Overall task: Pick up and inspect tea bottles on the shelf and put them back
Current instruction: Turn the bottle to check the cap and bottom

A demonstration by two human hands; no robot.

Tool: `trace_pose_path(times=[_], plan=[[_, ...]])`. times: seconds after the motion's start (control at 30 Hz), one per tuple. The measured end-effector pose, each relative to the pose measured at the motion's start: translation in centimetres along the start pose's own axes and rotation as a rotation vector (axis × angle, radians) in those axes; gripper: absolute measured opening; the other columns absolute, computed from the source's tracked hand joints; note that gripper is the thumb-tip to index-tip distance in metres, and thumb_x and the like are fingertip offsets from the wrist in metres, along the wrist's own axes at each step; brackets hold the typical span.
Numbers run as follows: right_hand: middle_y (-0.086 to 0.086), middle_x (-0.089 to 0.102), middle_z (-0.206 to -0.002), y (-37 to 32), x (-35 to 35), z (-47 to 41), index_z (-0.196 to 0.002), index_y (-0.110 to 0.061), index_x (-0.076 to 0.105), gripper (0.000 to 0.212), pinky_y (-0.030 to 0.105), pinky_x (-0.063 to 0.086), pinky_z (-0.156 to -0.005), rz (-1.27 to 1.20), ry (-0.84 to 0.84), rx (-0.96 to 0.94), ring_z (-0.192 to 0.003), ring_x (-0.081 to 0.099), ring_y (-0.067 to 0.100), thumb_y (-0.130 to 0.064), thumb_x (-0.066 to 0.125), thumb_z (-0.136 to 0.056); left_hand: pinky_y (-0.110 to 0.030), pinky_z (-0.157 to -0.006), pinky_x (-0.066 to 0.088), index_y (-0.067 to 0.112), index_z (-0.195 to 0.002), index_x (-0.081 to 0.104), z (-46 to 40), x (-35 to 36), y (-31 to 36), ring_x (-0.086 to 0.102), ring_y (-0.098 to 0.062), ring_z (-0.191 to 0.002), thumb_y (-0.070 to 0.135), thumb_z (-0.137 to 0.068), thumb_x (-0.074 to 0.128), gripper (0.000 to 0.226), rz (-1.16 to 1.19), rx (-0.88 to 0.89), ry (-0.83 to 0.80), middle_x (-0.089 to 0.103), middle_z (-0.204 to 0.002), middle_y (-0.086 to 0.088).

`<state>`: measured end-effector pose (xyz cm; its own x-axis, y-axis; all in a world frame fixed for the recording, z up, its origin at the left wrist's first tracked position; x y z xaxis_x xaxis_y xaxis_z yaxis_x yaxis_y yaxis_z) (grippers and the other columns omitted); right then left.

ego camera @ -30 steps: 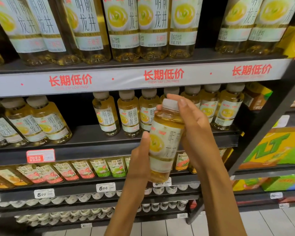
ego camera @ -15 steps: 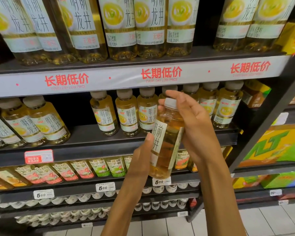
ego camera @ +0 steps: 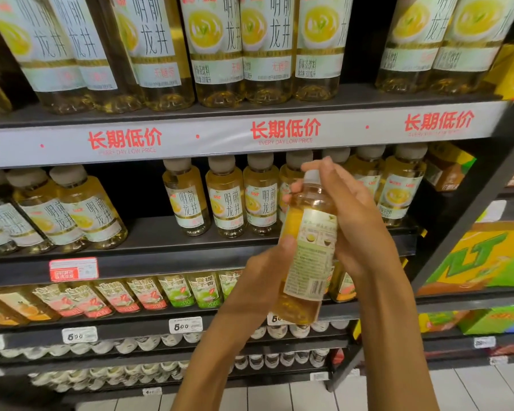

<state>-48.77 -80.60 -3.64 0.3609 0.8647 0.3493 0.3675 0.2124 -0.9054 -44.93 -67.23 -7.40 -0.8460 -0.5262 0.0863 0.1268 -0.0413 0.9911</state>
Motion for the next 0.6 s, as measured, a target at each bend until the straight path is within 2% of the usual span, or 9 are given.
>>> trace_pose_path(times=[0.07, 0.13, 0.23, 0.33, 0.4, 0.5, 0.6], plan=[[0.006, 0.071, -0.086, 0.4, -0.2, -0.3, -0.107, -0.014, 0.061, 0.042, 0.034, 0.058, -0.072, -0.041, 0.012, 0.095, -0.083, 0.069, 0.022, -0.047, 0.057, -0.082, -0.023, -0.077, 0.057, 0.033, -0.098, 0.065, 0.1, 0.3, -0.2, 0.071, -0.007, -0.089, 0.066, -0.071, 0.046, 0.047, 0.055, -0.031, -0.003, 0.076, -0.093, 0.012], [0.009, 0.072, -0.090, 1.0, -0.4, -0.5, -0.107, -0.013, 0.061, 0.041, 0.037, 0.058, -0.080, -0.119, 0.028, 0.172, -0.088, 0.070, 0.025, -0.043, 0.059, -0.080, -0.037, -0.074, 0.059, 0.026, -0.111, 0.065, 0.4, 0.3, -0.4, 0.072, -0.023, -0.084, 0.072, -0.078, 0.049, 0.059, 0.195, -0.068, -0.008, 0.075, -0.096, -0.005], [0.011, 0.073, -0.095, 1.7, -0.6, -0.7, -0.106, -0.013, 0.063, 0.035, 0.043, 0.056, -0.087, -0.233, 0.052, 0.213, -0.096, 0.070, 0.029, -0.036, 0.060, -0.080, -0.036, -0.063, 0.057, 0.008, -0.119, 0.064, 0.9, 0.5, -0.2, 0.069, -0.029, -0.074, 0.064, -0.078, 0.048, 0.071, 0.454, -0.096, -0.148, 0.070, -0.093, -0.020], [0.013, 0.074, -0.089, 2.3, -0.6, -0.6, -0.109, -0.014, 0.061, 0.039, 0.040, 0.058, -0.082, -0.296, 0.057, 0.344, -0.088, 0.072, 0.026, -0.046, 0.056, -0.085, -0.039, -0.069, 0.057, 0.003, -0.119, 0.064, 1.3, 0.9, 0.3, 0.070, -0.029, -0.083, 0.055, -0.084, 0.056, 0.064, 0.652, -0.101, -0.308, 0.069, -0.099, -0.022], [0.015, 0.072, -0.093, 2.6, -0.6, -0.4, -0.117, -0.009, 0.059, 0.052, 0.036, 0.058, -0.073, -0.319, 0.055, 0.477, -0.085, 0.071, 0.024, -0.052, 0.050, -0.091, -0.040, -0.074, 0.057, 0.002, -0.124, 0.060, 1.5, 1.0, 0.5, 0.068, -0.030, -0.092, 0.049, -0.085, 0.062, 0.061, 0.719, -0.077, -0.363, 0.068, -0.105, -0.021], [0.016, 0.071, -0.087, 2.9, -0.3, 0.0, -0.113, -0.002, 0.060, 0.058, 0.029, 0.057, -0.059, -0.346, 0.046, 0.573, -0.073, 0.071, 0.022, -0.054, 0.045, -0.093, -0.039, -0.077, 0.057, 0.003, -0.123, 0.062, 1.8, 0.9, 0.8, 0.068, -0.029, -0.095, 0.046, -0.085, 0.065, 0.057, 0.740, -0.053, -0.372, 0.069, -0.107, -0.019], [0.014, 0.071, -0.085, 3.2, -0.1, 0.0, -0.111, -0.003, 0.061, 0.057, 0.030, 0.055, -0.060, -0.308, 0.064, 0.602, -0.072, 0.070, 0.021, -0.054, 0.045, -0.094, -0.039, -0.072, 0.057, 0.004, -0.123, 0.062, 1.8, 0.7, 0.4, 0.069, -0.030, -0.091, 0.045, -0.077, 0.072, 0.063, 0.772, -0.068, -0.293, 0.068, -0.106, -0.021]])
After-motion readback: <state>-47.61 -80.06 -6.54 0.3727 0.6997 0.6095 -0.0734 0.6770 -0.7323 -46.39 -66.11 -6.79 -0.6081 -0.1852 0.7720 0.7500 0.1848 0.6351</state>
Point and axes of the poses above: each hand's wrist, its own z-axis away from the middle knuckle, its own x-axis out of the palm, y = z × x, the point moved 1 cm from there along -z, towards the middle knuckle
